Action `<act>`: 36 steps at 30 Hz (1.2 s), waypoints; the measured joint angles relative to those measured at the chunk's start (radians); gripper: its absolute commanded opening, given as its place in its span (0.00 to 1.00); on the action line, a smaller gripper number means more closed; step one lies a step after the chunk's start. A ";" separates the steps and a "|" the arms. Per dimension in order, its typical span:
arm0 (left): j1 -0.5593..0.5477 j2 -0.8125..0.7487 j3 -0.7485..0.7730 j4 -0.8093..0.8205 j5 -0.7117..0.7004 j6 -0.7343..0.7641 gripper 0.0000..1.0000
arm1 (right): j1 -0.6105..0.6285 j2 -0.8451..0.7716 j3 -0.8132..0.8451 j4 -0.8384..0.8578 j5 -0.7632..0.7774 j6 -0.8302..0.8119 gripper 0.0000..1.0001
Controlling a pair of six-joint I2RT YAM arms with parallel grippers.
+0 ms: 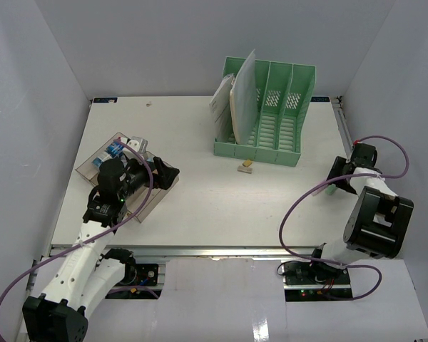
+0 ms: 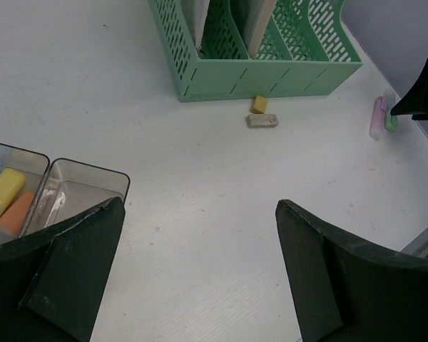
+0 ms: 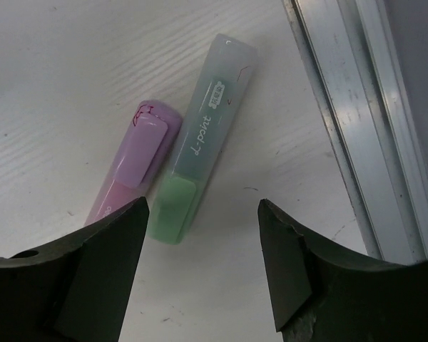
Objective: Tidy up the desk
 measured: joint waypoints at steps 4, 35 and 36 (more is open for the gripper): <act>0.000 0.001 -0.002 0.005 0.009 0.000 0.98 | 0.000 0.081 0.009 0.016 -0.002 0.000 0.70; 0.000 0.007 -0.063 0.205 0.386 -0.080 0.98 | -0.002 0.094 -0.022 0.117 0.050 -0.085 0.28; 0.000 0.006 -0.070 0.220 0.405 -0.090 0.98 | -0.004 0.092 -0.024 0.117 0.050 -0.087 0.31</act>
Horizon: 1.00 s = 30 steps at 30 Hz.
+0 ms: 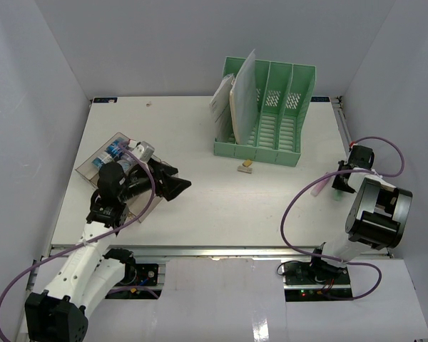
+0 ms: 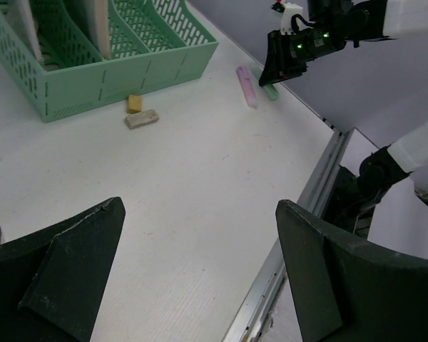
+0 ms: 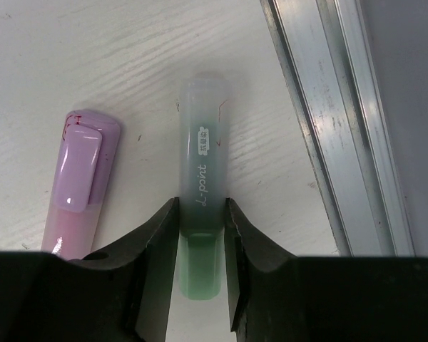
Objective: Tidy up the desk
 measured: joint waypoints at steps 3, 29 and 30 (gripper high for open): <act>0.000 -0.002 -0.013 0.036 0.049 -0.030 0.98 | -0.003 -0.001 -0.002 0.002 -0.003 -0.006 0.37; -0.132 0.160 -0.170 0.529 0.121 -0.450 0.98 | -0.064 -0.110 -0.061 -0.016 -0.201 -0.119 0.08; -0.153 0.178 -0.170 0.542 0.107 -0.452 0.98 | -0.064 -0.160 -0.079 -0.032 -0.240 -0.147 0.08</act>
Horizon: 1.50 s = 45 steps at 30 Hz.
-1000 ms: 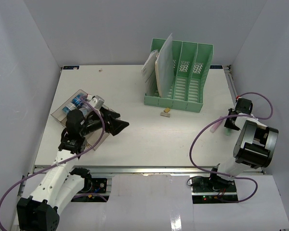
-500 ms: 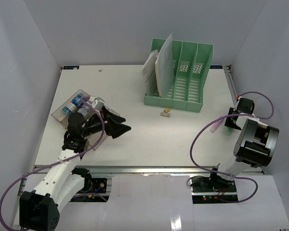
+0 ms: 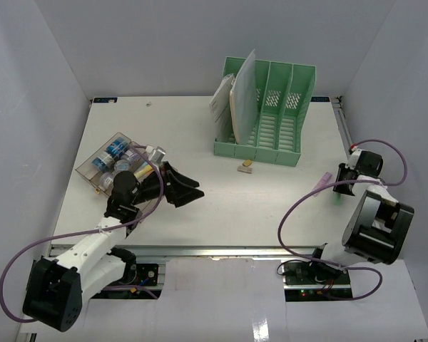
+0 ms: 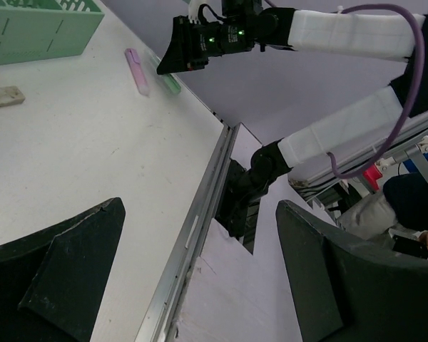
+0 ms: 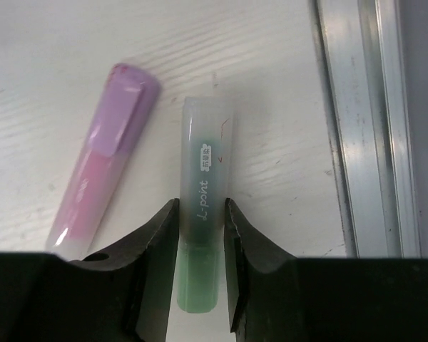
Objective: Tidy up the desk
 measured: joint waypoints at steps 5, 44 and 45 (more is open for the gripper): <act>-0.097 0.099 0.003 0.045 -0.081 -0.003 0.98 | -0.002 -0.245 -0.010 -0.058 -0.244 -0.143 0.08; -0.534 0.743 0.551 0.097 -0.854 -0.011 0.69 | 0.526 -0.439 -0.016 0.116 -0.798 -0.106 0.08; -0.536 0.745 0.558 0.092 -0.865 -0.012 0.67 | 0.526 -0.442 -0.020 0.119 -0.798 -0.104 0.08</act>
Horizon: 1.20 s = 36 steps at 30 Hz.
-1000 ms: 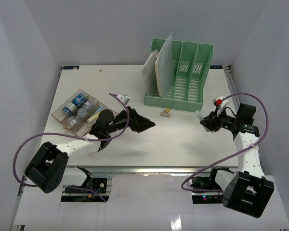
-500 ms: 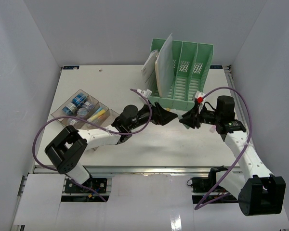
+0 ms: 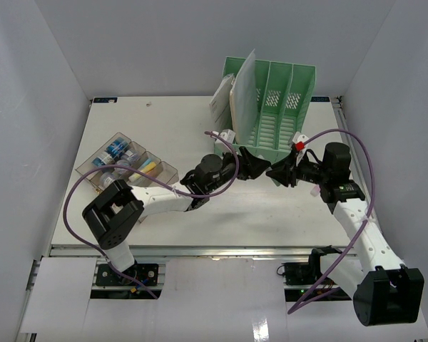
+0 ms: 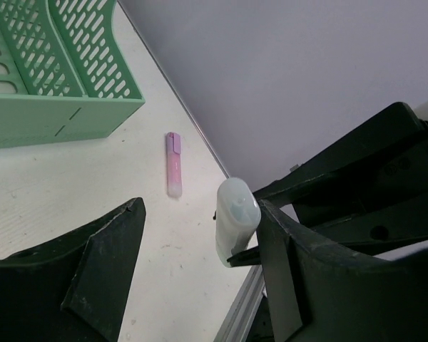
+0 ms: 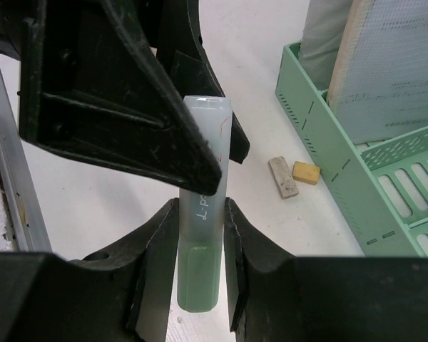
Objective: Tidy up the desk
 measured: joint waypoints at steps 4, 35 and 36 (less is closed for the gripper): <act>-0.007 0.005 0.023 -0.015 -0.028 0.000 0.59 | 0.001 -0.007 -0.015 0.012 0.000 0.004 0.08; 0.075 -0.078 0.110 -0.553 -0.027 0.239 0.00 | -0.030 -0.053 -0.043 -0.013 0.027 -0.087 0.90; 0.111 -0.108 0.110 -0.622 -0.031 0.269 0.00 | -0.039 -0.061 -0.043 -0.016 0.022 -0.092 0.90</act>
